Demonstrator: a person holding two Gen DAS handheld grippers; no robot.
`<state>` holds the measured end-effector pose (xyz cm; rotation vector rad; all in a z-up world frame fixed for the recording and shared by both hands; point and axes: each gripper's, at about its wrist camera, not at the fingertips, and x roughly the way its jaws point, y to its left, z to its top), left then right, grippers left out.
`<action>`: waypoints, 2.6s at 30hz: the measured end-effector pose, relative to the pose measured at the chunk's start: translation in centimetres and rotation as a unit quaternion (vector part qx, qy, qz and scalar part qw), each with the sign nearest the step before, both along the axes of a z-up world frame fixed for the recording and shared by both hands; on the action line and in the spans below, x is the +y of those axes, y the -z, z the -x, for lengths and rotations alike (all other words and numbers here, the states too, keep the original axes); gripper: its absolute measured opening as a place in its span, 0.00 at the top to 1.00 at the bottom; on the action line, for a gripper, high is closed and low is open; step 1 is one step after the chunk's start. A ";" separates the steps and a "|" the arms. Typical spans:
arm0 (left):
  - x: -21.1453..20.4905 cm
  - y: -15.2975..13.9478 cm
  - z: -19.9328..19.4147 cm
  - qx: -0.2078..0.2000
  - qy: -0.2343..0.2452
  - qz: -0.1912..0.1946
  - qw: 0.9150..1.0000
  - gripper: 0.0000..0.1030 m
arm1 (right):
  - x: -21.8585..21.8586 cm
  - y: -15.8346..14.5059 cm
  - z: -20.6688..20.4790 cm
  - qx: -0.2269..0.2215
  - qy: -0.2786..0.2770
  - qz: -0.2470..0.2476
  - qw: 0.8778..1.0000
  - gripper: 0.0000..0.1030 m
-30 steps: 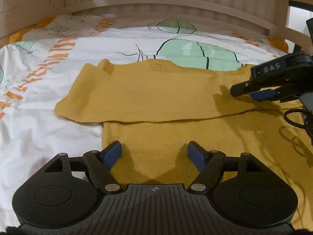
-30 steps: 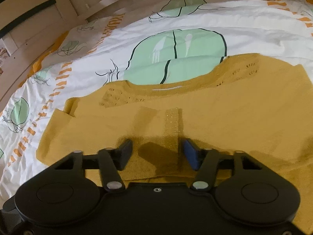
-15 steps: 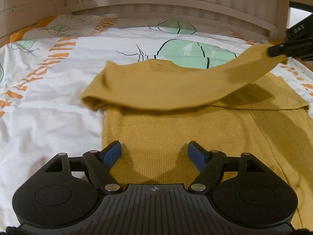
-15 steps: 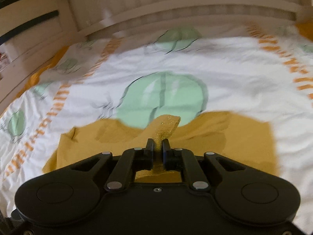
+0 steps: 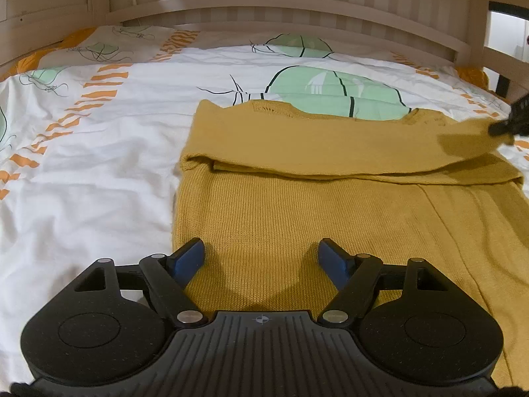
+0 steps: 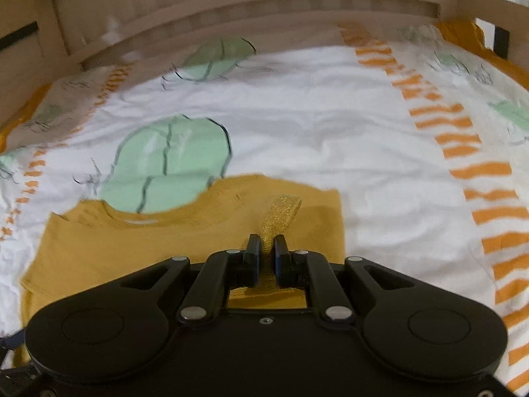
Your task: Fold small clothes
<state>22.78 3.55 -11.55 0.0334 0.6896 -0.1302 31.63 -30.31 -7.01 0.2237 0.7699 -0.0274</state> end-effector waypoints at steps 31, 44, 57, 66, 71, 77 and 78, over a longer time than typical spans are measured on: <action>0.3 0.1 -0.2 0.001 0.000 -0.001 1.000 0.24 | -2.5 2.5 5.2 -0.006 0.070 0.013 0.997 0.33; 1.5 -1.6 0.5 0.069 0.001 0.031 0.997 0.24 | -2.4 2.0 13.9 0.024 0.061 -0.072 0.995 0.24; 3.3 -2.7 8.3 0.125 0.031 0.020 0.991 0.24 | -0.6 1.9 22.3 0.046 0.039 -0.124 0.990 0.16; 4.7 -3.1 12.4 0.132 0.025 0.043 0.990 0.23 | -0.2 2.4 25.9 0.073 0.027 -0.134 0.988 0.10; 5.6 -3.3 14.3 0.133 0.025 0.059 0.989 0.23 | 0.5 2.4 27.0 0.087 0.019 -0.138 0.986 0.07; 7.4 -3.9 16.1 0.138 0.007 0.104 0.985 0.23 | 1.0 2.6 28.5 0.096 0.017 -0.142 0.985 0.04; 7.7 -4.0 16.4 0.138 0.002 0.110 0.984 0.23 | 1.0 2.7 28.8 0.096 0.018 -0.144 0.985 0.04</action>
